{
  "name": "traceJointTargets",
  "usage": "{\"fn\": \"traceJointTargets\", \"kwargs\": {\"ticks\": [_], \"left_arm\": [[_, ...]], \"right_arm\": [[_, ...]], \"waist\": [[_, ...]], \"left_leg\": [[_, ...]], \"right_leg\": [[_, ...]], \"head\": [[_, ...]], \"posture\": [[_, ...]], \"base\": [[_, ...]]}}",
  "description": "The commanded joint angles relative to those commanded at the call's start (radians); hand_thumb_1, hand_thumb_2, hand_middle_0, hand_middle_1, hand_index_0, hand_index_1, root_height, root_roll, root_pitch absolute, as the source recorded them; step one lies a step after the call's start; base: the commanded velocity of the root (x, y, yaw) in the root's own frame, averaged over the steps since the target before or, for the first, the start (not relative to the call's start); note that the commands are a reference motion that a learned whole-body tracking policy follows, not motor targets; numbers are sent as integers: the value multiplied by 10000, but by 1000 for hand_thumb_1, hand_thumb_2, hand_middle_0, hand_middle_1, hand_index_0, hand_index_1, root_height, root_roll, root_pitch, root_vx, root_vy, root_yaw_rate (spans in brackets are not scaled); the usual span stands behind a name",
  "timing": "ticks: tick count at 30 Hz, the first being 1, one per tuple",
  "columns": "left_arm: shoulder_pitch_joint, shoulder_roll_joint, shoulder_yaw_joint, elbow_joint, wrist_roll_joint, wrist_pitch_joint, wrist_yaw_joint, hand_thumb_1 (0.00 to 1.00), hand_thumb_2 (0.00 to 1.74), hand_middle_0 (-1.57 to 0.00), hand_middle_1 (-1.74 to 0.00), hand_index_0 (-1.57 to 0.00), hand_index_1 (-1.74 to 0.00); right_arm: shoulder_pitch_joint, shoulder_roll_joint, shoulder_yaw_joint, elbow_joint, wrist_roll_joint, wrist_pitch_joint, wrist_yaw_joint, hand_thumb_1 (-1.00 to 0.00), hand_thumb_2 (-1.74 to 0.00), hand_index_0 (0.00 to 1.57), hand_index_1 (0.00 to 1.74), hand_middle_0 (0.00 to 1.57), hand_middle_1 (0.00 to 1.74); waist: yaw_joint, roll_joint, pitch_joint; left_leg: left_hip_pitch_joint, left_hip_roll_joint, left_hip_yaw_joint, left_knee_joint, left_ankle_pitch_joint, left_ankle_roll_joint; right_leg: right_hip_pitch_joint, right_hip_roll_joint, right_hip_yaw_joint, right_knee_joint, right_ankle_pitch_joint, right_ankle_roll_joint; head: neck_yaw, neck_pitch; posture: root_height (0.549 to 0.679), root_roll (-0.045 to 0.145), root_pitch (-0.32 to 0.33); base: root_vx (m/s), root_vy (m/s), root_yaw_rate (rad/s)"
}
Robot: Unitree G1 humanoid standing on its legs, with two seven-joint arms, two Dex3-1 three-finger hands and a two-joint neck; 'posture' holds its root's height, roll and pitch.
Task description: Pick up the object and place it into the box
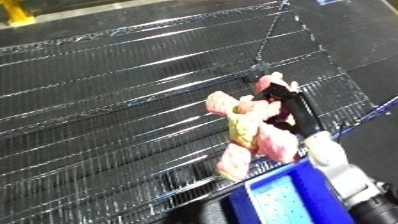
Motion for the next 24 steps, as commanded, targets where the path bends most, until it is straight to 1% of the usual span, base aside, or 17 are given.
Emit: {"fn": "traceJointTargets", "kwargs": {"ticks": [3,7,11,17,18,20,22,24], "left_arm": [[-11,-67,48,-4,97,77,-28,1000,1740,-1570,-1740,-1570,-1740],[19,-173,116,-65,153,160,-81,1000,1740,-1570,-1740,-1570,-1740],[14,-243,100,-123,188,218,-111,1000,1740,-1570,-1740,-1570,-1740],[12,-296,107,-92,327,269,-142,1000,1740,-1570,-1740,-1570,-1740],[36,-341,118,-65,339,276,-132,1000,1740,-1570,-1740,-1570,-1740],[91,-417,136,-21,363,290,-115,1000,1740,-1570,-1740,-1570,-1740],[177,-511,126,4,381,315,-111,1000,1740,-1570,-1740,-1570,-1740],[212,-540,62,7,380,335,-117,1000,1740,-1570,-1740,-1570,-1740]], "right_arm": [[754,288,-785,-661,123,-128,-186,-1000,-1740,1570,1740,1570,1740],[1758,811,-1795,-1399,352,-345,-350,-1000,-1740,1570,1740,1570,1740],[2541,1265,-2565,-1777,520,-510,-445,-1000,-1740,1570,1740,1570,1740],[3450,1861,-3477,-1970,624,-726,-732,-1000,-1740,1570,1740,1570,1740],[3567,2012,-3601,-1964,707,-778,-802,-1000,-1740,1570,1740,1570,1740],[3765,2316,-3808,-1950,882,-875,-916,-1000,-1740,1570,1740,1570,1740],[3952,2696,-4058,-1904,1232,-1042,-1040,-1000,-1740,1570,1740,1570,1740],[4062,2958,-4250,-1847,1641,-1219,-1091,-1000,-1740,1570,1740,1570,1740]], "waist": [[-143,-54,-99],[-403,-114,-235],[-656,-134,-352],[-1022,-72,-563],[-1085,-40,-606],[-1196,8,-676],[-1345,62,-738],[-1466,79,-751]], "left_leg": [[145,60,55,15,-51,2],[326,113,126,136,-173,24],[434,138,195,245,-278,31],[597,156,305,284,-396,59],[640,164,336,281,-416,58],[712,176,383,280,-455,50],[784,185,434,301,-502,32],[808,186,457,342,-531,18]], "right_leg": [[135,29,-2,-33,-6,-13],[321,75,56,-89,-13,-46],[449,108,123,-132,-30,-70],[581,136,197,-214,-55,-74],[619,141,209,-234,-68,-76],[695,147,226,-273,-93,-81],[774,152,252,-313,-122,-93],[791,159,273,-313,-136,-101]], "head": [[171,10],[607,-73],[1121,-38],[1709,16],[2092,-76],[2213,-132],[2499,-286],[2765,-553]], "posture": [[636,49,-177],[636,51,-191],[637,53,-201],[638,55,-205],[638,55,-205],[639,56,-206],[640,58,-208],[640,60,-209]], "base": [[6,-15,-72],[18,-12,-103],[17,-2,-67],[13,4,-59],[33,8,-90],[33,7,-76],[37,12,-102],[11,17,-72]]}}
